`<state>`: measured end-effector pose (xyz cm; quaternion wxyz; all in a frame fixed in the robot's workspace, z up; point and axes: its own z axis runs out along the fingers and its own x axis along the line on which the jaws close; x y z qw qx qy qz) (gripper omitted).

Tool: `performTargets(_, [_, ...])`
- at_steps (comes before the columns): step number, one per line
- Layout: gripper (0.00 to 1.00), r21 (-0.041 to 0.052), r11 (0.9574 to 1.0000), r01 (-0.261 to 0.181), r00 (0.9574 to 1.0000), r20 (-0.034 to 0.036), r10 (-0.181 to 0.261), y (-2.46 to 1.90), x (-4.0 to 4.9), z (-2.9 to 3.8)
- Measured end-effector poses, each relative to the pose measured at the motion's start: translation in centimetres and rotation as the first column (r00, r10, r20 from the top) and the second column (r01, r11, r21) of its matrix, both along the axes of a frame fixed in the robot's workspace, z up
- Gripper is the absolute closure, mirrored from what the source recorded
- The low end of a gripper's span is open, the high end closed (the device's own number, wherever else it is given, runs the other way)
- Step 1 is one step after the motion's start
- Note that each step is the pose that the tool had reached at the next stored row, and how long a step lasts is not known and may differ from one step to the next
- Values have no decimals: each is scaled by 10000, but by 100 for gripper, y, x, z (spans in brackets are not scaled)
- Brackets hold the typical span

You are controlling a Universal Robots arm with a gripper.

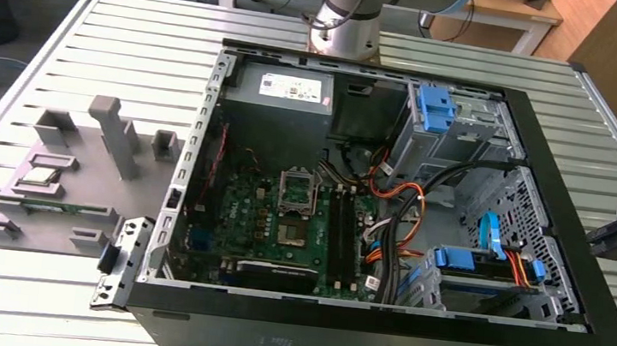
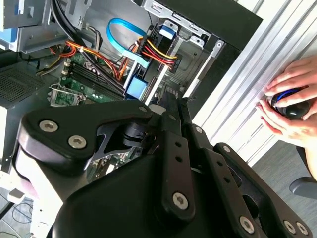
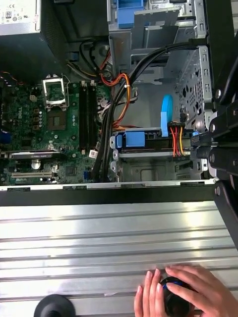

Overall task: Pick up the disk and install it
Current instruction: 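Insert the second disk wire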

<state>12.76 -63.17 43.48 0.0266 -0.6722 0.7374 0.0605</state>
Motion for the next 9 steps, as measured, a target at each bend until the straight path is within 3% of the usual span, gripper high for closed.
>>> performTargets(9, [83,2,10000,0,10000,0,0,0,0,-153])
